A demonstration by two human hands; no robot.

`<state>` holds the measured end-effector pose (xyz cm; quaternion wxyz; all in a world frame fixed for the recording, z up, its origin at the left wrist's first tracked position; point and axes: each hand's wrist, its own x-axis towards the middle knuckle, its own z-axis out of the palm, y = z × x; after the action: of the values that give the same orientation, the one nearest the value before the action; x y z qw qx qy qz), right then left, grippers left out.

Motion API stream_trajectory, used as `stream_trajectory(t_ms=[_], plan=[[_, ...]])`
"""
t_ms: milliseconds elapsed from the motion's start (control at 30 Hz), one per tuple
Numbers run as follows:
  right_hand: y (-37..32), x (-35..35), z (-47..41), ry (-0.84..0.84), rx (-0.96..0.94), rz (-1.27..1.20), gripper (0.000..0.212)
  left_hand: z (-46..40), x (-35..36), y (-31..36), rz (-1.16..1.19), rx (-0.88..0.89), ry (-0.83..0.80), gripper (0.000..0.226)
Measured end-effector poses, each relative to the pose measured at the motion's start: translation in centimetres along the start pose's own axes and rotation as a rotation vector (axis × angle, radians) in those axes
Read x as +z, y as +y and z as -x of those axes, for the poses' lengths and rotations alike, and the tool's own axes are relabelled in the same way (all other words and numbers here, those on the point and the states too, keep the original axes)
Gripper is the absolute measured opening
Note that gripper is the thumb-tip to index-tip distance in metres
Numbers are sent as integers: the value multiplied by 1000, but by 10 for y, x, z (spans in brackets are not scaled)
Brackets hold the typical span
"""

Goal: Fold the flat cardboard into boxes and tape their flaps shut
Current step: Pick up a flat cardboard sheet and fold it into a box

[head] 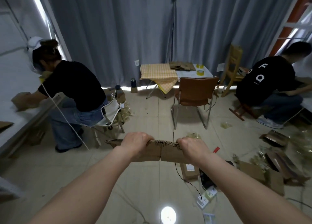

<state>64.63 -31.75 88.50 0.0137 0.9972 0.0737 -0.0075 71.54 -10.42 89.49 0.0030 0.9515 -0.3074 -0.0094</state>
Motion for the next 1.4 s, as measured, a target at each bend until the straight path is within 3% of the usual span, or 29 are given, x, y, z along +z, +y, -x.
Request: stream_trajectory(t_ms=[200, 333, 400, 467, 567, 667, 767, 867, 900, 1000, 1033, 1200, 1300, 1400], plan=[[39, 7, -93, -97, 0, -103, 31, -94, 1, -33, -54, 105, -42, 30], [58, 17, -165, -181, -52, -230, 35, -169, 6, -55, -230, 173, -65, 38], [77, 23, -209, -179, -65, -208, 33, -217, 8, -66, -304, 123, 28, 40], [100, 21, -253, -160, -8, -233, 29, -266, 5, -71, -232, -97, 180, 61], [132, 9, -312, -180, 115, -294, 28, -327, 3, -63, 201, -504, 352, 92], [156, 0, -369, -186, 177, -345, 23, -382, 6, -61, 858, -785, 339, 85], [162, -2, -408, -154, 158, -360, 26, -425, 7, -69, 1535, -844, 91, 92], [165, 7, -437, -112, 101, -368, 34, -472, 1, -88, 1779, -823, 18, 103], [168, 10, -446, -104, 84, -377, 35, -489, 0, -94, 1784, -834, 36, 96], [183, 14, -482, -91, 18, -449, 40, -539, 7, -115, 1566, -949, 111, 46], [188, 16, -496, -104, -30, -471, 45, -555, 11, -124, 1525, -957, 105, 42], [214, 27, -590, -189, -180, -582, 56, -626, 21, -190, 1433, -778, 21, 53], [222, 23, -673, -118, -5, -752, 38, -675, 22, -247, 1260, -574, -79, 61], [224, 12, -747, -47, 158, -871, 36, -713, 8, -288, 1123, -404, -201, 68]])
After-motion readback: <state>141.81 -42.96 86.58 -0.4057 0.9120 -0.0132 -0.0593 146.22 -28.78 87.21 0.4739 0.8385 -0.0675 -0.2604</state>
